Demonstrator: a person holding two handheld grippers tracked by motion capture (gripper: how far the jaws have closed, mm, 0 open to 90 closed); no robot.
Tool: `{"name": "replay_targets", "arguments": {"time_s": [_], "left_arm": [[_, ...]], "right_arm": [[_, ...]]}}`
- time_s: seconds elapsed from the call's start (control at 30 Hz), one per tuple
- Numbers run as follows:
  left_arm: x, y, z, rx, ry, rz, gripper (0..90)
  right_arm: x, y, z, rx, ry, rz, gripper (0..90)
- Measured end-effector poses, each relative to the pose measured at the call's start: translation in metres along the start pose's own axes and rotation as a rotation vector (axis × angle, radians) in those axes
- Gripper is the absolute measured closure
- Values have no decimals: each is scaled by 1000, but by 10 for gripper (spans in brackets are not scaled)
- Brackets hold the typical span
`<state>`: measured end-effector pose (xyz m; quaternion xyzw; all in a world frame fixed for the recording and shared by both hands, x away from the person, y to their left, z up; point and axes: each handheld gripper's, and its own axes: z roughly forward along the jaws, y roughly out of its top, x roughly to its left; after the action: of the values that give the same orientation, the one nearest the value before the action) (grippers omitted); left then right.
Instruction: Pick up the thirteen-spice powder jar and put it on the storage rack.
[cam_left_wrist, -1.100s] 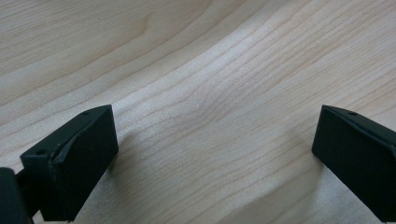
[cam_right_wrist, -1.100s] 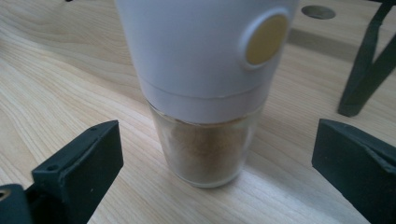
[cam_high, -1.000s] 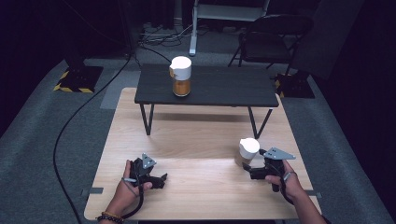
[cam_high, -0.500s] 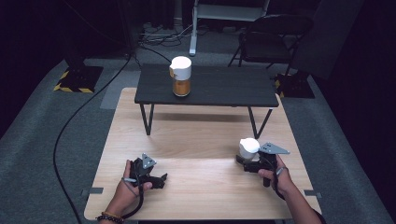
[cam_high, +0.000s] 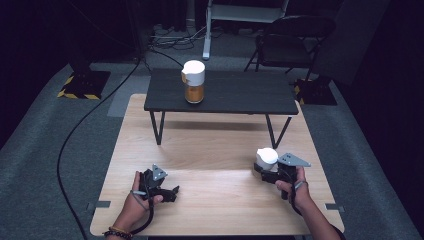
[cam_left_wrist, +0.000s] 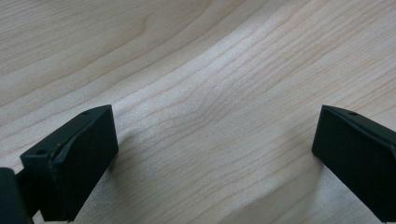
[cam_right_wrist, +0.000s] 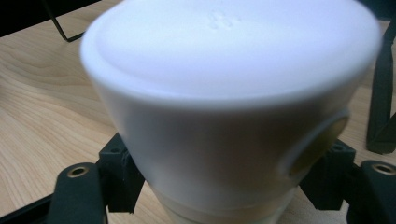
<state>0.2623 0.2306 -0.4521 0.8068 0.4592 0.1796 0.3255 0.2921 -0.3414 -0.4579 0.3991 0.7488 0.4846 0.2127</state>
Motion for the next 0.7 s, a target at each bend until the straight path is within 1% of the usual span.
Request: {"name": "replay_targets", "arguments": {"time_s": [0.17,0.3,0.43,0.53,0.7], "left_arm": [[0,0,0,0,0,0,4],[0,0,0,0,0,0,4],[0,0,0,0,0,0,5],[0,0,0,0,0,0,4],[0,0,0,0,0,0,5]], "right_arm": [[5,1,-5,2,-14,-14,291],[6,1,-10,-9,-25,-5,294],[6,2,-16,-15,-35,-17,296],[6,4,-21,-16,-40,-6,298],[10,9,-28,-33,-49,-13,298]]}}
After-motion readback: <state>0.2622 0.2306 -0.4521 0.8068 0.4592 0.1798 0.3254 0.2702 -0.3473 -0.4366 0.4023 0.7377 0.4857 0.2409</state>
